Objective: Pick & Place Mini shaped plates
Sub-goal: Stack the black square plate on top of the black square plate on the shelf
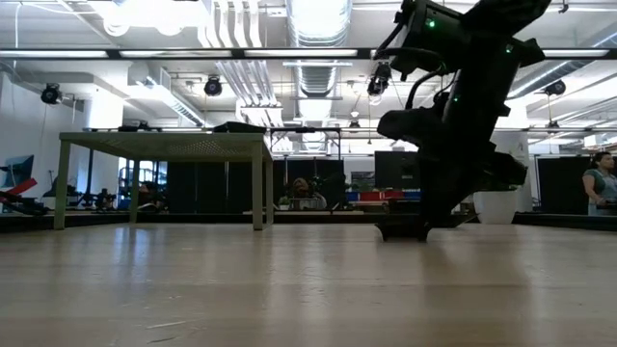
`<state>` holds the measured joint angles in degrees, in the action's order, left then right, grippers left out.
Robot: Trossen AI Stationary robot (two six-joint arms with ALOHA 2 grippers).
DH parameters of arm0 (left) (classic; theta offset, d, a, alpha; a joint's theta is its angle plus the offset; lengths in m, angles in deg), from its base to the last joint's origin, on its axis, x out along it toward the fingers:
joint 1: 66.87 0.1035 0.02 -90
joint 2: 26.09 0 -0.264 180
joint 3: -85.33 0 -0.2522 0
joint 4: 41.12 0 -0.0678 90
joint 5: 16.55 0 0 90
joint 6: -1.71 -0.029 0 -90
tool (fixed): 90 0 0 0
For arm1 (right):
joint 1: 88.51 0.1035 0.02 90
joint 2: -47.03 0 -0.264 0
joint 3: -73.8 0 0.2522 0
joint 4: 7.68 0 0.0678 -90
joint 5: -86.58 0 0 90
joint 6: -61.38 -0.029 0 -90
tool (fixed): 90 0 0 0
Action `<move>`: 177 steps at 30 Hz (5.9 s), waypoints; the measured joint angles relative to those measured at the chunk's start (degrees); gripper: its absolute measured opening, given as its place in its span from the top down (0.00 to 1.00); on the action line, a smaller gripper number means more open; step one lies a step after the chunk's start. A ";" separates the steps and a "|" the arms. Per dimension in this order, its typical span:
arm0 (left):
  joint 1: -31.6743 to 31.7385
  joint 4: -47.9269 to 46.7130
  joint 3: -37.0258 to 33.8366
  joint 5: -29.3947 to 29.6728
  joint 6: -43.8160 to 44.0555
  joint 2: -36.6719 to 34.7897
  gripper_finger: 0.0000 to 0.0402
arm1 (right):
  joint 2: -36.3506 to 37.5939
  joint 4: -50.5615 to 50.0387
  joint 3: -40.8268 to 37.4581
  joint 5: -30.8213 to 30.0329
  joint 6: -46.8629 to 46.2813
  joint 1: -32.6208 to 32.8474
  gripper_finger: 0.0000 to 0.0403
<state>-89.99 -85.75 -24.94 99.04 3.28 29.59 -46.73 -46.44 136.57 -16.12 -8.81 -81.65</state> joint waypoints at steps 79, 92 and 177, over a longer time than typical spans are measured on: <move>0.00 0.52 -2.01 -0.02 -1.64 0.02 0.80 | -4.20 12.86 -0.50 -1.92 5.09 2.97 0.97; 0.00 0.52 -2.01 0.00 -1.51 0.02 0.80 | -4.20 13.63 -0.50 -2.25 5.46 2.99 0.96; 0.13 22.71 -7.02 9.53 8.39 14.23 0.80 | -5.68 33.90 13.53 -19.15 41.49 5.64 0.98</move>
<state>-89.86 -63.04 -31.96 108.56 11.67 43.83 -52.41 -12.54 150.10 -35.27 32.67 -76.01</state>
